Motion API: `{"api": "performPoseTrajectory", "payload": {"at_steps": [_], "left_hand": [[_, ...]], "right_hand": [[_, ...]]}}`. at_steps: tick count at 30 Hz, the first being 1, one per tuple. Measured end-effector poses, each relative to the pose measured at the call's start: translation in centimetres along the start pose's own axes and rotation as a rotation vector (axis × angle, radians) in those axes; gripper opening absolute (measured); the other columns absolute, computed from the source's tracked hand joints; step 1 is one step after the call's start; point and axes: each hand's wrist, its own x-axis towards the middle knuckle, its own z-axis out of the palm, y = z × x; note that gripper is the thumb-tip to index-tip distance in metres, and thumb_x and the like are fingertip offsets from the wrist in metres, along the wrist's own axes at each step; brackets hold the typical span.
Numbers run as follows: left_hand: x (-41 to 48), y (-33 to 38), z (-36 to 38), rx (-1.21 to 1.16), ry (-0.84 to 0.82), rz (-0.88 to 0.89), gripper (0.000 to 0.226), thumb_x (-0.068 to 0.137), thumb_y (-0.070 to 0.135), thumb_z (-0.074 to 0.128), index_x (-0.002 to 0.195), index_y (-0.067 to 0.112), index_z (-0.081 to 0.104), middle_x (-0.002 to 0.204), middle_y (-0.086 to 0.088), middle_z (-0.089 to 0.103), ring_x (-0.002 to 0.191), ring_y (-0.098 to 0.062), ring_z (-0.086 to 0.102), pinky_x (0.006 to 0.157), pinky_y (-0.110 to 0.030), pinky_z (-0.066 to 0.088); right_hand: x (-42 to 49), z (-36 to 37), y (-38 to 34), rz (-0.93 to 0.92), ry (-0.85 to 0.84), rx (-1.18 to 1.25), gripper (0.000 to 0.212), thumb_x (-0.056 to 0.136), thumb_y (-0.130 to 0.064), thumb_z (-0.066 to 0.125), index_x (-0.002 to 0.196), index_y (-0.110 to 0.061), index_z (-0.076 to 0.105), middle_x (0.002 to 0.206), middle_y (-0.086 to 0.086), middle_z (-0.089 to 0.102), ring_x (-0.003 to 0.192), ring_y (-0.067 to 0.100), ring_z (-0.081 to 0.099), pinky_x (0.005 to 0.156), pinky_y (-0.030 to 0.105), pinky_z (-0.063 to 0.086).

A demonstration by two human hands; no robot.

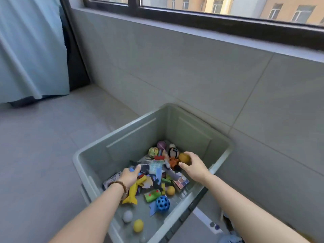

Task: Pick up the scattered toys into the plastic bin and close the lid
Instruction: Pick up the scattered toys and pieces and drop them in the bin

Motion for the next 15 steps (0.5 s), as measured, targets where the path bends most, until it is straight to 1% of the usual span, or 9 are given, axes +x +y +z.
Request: {"api": "performPoseTrajectory", "payload": {"at_steps": [1,2,3,5,7,9,11,13,15], "left_hand": [[-0.3,-0.1,0.1,0.005,0.007,0.02,0.07,0.093,0.046,0.046,0.136,-0.009,0.038,0.142,-0.023,0.042,0.129,-0.034,0.043,0.106,-0.034,0.033],[-0.8,0.3,0.2,0.012,-0.009,0.058,0.071,0.093,0.047,0.046,0.137,-0.008,0.037,0.144,-0.022,0.04,0.131,-0.033,0.041,0.107,-0.035,0.032],[-0.8,0.6,0.5,0.014,-0.031,0.099,0.077,0.09,0.055,0.047,0.138,-0.004,0.037,0.144,-0.019,0.041,0.132,-0.031,0.041,0.108,-0.035,0.031],[-1.5,1.6,1.4,0.013,-0.078,0.168,0.09,0.08,0.071,0.046,0.139,0.003,0.039,0.142,-0.011,0.045,0.13,-0.025,0.044,0.109,-0.033,0.032],[-3.2,3.3,2.4,0.073,-0.09,0.244,0.073,0.09,0.057,0.044,0.141,0.005,0.035,0.144,-0.009,0.042,0.132,-0.024,0.041,0.109,-0.033,0.031],[-4.2,4.8,3.9,0.173,-0.094,0.34,0.064,0.095,0.048,0.041,0.142,0.007,0.032,0.148,-0.01,0.038,0.135,-0.024,0.037,0.11,-0.033,0.03],[-6.0,6.7,5.6,0.274,-0.08,0.433,0.059,0.095,0.047,0.041,0.139,0.008,0.037,0.143,-0.011,0.043,0.131,-0.026,0.042,0.106,-0.032,0.034],[-7.7,8.2,8.0,0.357,-0.073,0.531,0.057,0.094,0.048,0.042,0.136,0.01,0.041,0.138,-0.011,0.049,0.125,-0.026,0.046,0.103,-0.032,0.037],[-9.5,9.5,10.9,0.398,-0.086,0.624,0.058,0.093,0.048,0.044,0.137,0.011,0.04,0.138,-0.009,0.049,0.126,-0.026,0.046,0.104,-0.033,0.037]], "right_hand": [[-0.2,-0.5,0.2,-0.028,-0.006,-0.068,0.044,0.093,-0.02,0.056,0.134,-0.011,0.043,0.13,0.002,0.048,0.108,0.012,0.046,0.085,0.011,0.032],[-0.3,-1.0,0.4,-0.059,-0.007,-0.151,0.047,0.093,-0.024,0.055,0.137,-0.014,0.041,0.139,0.001,0.043,0.119,0.014,0.045,0.096,0.016,0.032],[-0.4,-1.4,0.6,-0.084,-0.011,-0.243,0.05,0.093,-0.029,0.055,0.139,-0.018,0.038,0.147,0.0,0.036,0.13,0.016,0.04,0.105,0.023,0.03],[-0.8,-2.6,1.4,-0.1,0.004,-0.339,0.055,0.092,-0.036,0.054,0.141,-0.021,0.035,0.153,-0.001,0.028,0.14,0.017,0.029,0.114,0.031,0.024],[-1.8,-4.4,2.4,-0.064,0.032,-0.33,0.059,0.091,-0.041,0.054,0.143,-0.022,0.033,0.155,-0.002,0.023,0.143,0.016,0.022,0.117,0.034,0.019],[-3.1,-6.8,3.6,-0.014,0.055,-0.287,0.063,0.09,-0.043,0.055,0.144,-0.021,0.032,0.157,-0.002,0.019,0.144,0.016,0.019,0.117,0.034,0.018],[-4.7,-9.6,5.4,0.034,0.087,-0.241,0.064,0.09,-0.043,0.055,0.145,-0.021,0.031,0.156,-0.001,0.019,0.144,0.016,0.018,0.115,0.033,0.018],[-6.8,-12.4,7.8,0.095,0.117,-0.193,0.064,0.09,-0.043,0.055,0.144,-0.02,0.031,0.155,0.001,0.024,0.142,0.017,0.022,0.114,0.032,0.021],[-9.2,-14.9,10.6,0.162,0.152,-0.128,0.065,0.089,-0.042,0.057,0.144,-0.019,0.032,0.153,0.0,0.027,0.141,0.018,0.026,0.112,0.031,0.023]]}}
